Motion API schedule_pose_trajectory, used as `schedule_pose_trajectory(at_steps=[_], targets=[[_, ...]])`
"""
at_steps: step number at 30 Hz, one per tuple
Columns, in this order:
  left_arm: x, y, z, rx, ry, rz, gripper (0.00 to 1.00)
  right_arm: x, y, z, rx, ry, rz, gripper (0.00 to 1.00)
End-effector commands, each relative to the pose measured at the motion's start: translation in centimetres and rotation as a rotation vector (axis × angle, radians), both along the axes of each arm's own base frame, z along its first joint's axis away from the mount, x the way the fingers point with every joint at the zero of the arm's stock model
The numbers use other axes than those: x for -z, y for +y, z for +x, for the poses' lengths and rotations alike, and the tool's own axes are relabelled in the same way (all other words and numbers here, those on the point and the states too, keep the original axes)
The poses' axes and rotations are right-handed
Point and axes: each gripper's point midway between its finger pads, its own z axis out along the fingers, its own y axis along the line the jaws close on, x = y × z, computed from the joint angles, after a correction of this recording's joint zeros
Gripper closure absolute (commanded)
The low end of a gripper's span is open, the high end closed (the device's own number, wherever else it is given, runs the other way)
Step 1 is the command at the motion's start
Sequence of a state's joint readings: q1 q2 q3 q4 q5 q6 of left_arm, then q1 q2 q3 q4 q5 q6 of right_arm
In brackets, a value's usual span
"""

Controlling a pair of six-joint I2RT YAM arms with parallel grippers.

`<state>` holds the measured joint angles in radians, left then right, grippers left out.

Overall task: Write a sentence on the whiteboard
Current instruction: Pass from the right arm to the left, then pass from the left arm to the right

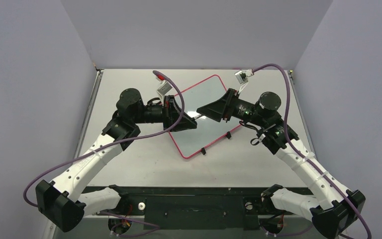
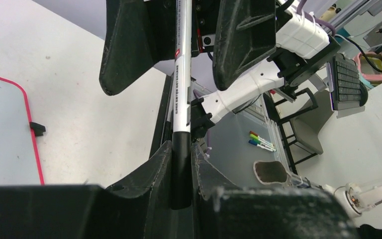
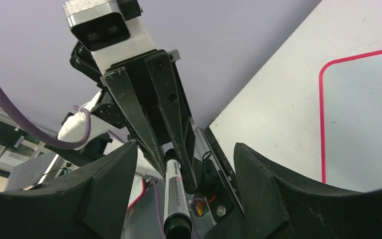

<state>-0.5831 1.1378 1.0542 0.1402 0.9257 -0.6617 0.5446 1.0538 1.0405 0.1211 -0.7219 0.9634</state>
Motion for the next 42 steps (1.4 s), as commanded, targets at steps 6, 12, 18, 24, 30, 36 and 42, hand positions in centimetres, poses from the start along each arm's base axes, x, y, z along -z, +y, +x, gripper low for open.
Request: schedule_pose_trajectory(at_steps=[6, 12, 18, 24, 30, 36, 42], targets=[[0.0, 0.7, -1.3, 0.111, -0.054, 0.078, 1.00, -1.0, -1.0, -1.4, -0.052, -0.109, -0.073, 0.41], [0.3, 0.8, -1.2, 0.112, -0.050, 0.094, 1.00, -0.4, -0.9, -1.9, -0.100, -0.096, -0.100, 0.54], [0.6, 0.7, -1.2, 0.124, -0.045, 0.096, 1.00, 0.3, -0.5, -2.2, -0.128, -0.085, -0.114, 0.62], [0.6, 0.5, -1.0, 0.131, -0.043, 0.097, 1.00, 0.8, 0.0, -2.5, -0.158, -0.079, -0.123, 0.64], [0.8, 0.5, -1.0, 0.137, -0.038, 0.099, 1.00, 1.3, 0.3, -2.6, -0.172, -0.069, -0.130, 0.70], [1.0, 0.2, -0.8, 0.139, -0.034, 0.101, 1.00, 2.2, 0.6, -2.7, -0.189, -0.059, -0.144, 0.73], [1.0, 0.0, -0.7, 0.149, -0.031, 0.101, 1.00, 3.3, 0.8, -3.3, -0.220, -0.052, -0.170, 0.75]])
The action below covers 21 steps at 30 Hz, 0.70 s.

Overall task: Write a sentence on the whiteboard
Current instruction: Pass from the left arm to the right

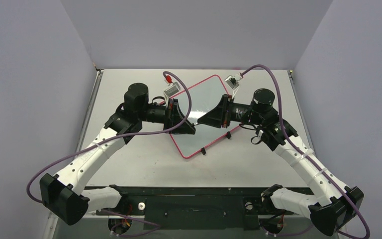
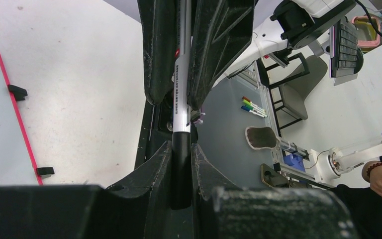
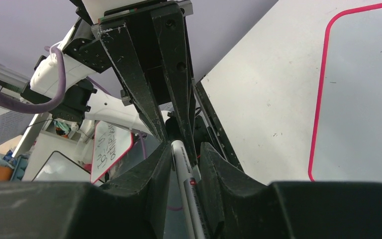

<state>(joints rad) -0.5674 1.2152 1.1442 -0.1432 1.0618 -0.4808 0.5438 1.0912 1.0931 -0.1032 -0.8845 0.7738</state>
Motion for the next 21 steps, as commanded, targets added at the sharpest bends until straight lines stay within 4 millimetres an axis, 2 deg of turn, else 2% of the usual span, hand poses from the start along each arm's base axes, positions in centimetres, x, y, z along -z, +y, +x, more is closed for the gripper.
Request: schedule_pose_trajectory(at_steps=[1, 6, 10, 13, 15, 21], targets=[[-2.2, -0.2, 0.1, 0.028, -0.077, -0.042, 1.00, -0.2, 0.5, -1.2, -0.068, -0.048, -0.006, 0.76], [-2.2, -0.3, 0.1, 0.033, -0.072, -0.039, 1.00, 0.5, 0.4, -1.6, -0.085, -0.049, -0.032, 0.81], [-2.2, -0.3, 0.3, 0.021, -0.072, -0.035, 0.99, 0.6, 0.3, -1.5, -0.080, -0.047, -0.036, 1.00], [-2.0, -0.1, 0.8, -0.015, -0.069, -0.017, 0.74, 0.6, 0.2, -1.0, -0.044, -0.051, -0.039, 1.00], [-1.9, 0.2, 1.1, -0.037, -0.070, -0.006, 0.68, 0.6, 0.1, -0.7, -0.024, -0.047, -0.039, 1.00], [-2.2, 1.6, 1.2, -0.074, -0.075, -0.013, 0.66, 0.4, 0.0, -0.4, -0.003, -0.048, -0.038, 1.00]])
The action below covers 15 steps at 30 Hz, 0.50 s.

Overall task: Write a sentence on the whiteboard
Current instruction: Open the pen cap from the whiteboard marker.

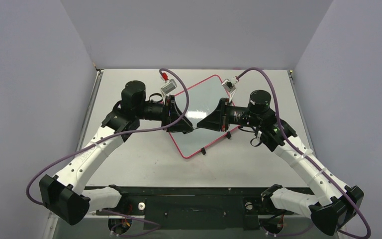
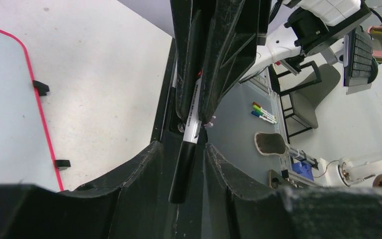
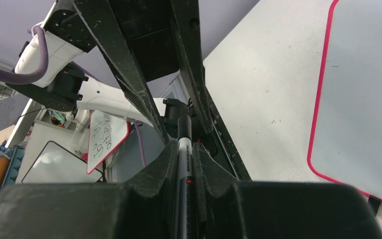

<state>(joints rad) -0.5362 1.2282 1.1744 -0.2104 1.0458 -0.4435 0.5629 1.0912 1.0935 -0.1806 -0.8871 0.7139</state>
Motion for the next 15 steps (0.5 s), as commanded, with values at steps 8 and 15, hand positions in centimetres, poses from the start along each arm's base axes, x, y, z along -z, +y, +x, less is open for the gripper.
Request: schedule_pose_trajectory(at_steps=[8, 15], targets=[[-1.8, 1.1, -0.2, -0.019, -0.064, -0.035, 0.68, -1.4, -0.1, 0.7, 0.035, -0.056, 0.025, 1.00], [-0.6, 1.2, -0.4, -0.006, -0.046, -0.020, 0.54, -2.0, 0.0, 0.7, 0.032, -0.060, 0.044, 1.00]])
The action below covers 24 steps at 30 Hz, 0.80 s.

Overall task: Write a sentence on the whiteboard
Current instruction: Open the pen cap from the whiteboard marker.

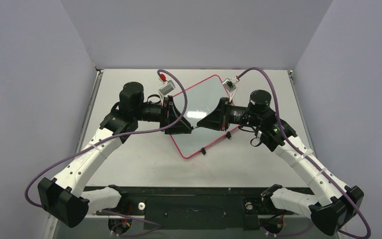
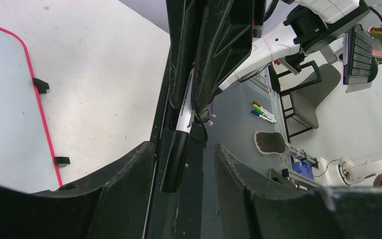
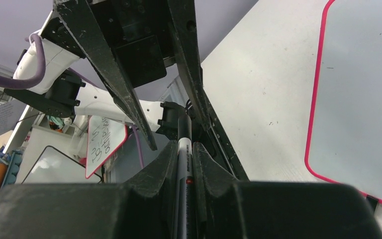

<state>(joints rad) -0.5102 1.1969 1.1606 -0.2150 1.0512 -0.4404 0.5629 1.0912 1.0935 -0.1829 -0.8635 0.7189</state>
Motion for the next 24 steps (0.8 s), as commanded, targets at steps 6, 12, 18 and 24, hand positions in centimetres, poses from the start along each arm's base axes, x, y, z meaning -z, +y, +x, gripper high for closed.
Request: schedule_pose_trajectory(at_steps=[6, 12, 18, 24], targets=[[-0.1, 0.2, -0.5, 0.019, -0.025, -0.022, 0.60, -2.0, 0.2, 0.4, 0.007, -0.060, 0.047, 1.00], [-0.3, -0.4, -0.2, 0.008, -0.019, -0.041, 0.93, -1.7, 0.4, 0.4, -0.001, -0.047, 0.052, 1.00], [0.6, 0.3, 0.4, -0.029, -0.036, 0.004, 1.00, -1.2, 0.0, 0.6, 0.015, -0.039, 0.041, 1.00], [1.1, 3.4, 1.9, -0.092, -0.035, 0.019, 1.00, -0.7, -1.7, 1.6, 0.058, -0.026, 0.023, 1.00]])
